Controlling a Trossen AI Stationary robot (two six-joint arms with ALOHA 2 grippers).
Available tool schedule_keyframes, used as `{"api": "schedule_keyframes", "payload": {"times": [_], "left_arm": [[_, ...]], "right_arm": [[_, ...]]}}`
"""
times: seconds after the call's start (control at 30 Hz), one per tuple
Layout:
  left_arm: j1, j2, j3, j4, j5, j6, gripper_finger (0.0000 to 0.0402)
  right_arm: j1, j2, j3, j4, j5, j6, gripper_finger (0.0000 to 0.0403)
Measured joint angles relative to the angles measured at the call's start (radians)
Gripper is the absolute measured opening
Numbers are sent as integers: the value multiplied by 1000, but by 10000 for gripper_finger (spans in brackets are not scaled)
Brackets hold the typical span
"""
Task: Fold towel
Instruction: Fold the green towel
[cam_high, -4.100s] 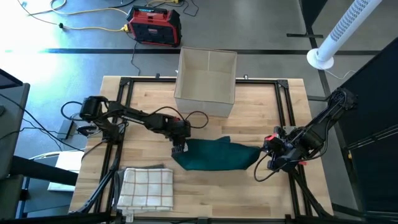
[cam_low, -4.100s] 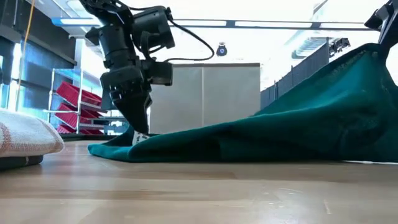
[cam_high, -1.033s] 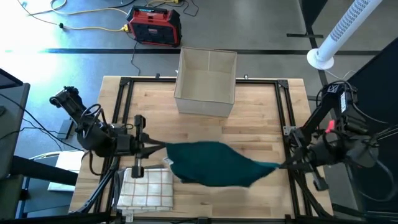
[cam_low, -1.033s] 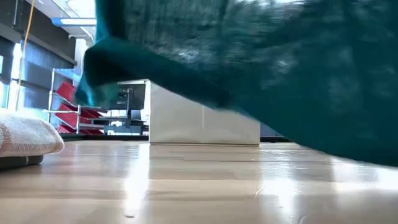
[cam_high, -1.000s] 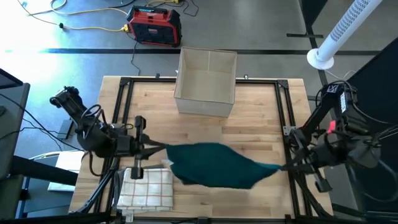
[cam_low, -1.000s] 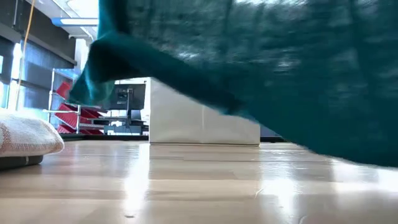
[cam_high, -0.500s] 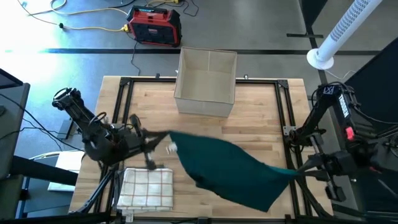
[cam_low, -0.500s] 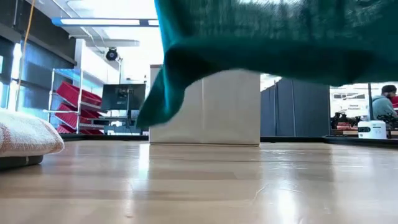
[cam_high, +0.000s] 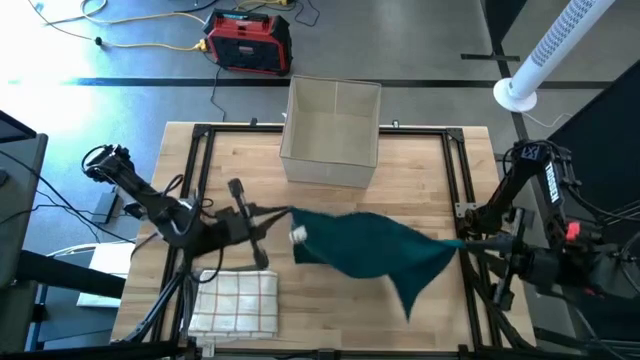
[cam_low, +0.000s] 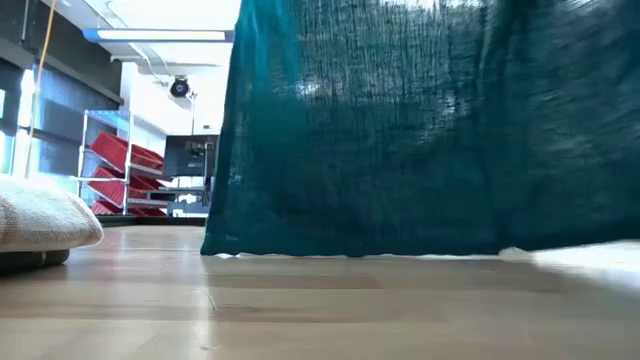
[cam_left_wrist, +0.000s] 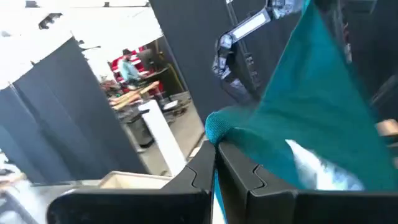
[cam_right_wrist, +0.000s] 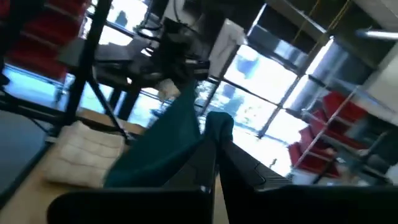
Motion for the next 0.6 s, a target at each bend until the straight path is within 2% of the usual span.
{"api": "schedule_keyframes", "payload": {"times": [0.1,0.33,0.6], "left_arm": [[-26,-2,0,39,75,-12,0],[-122,-3,0,162,170,-5,0],[-186,-2,1,260,215,-6,0]], "right_arm": [[22,0,0,78,-121,-14,0],[71,20,0,138,-345,15,0],[102,66,0,140,-347,32,0]]}}
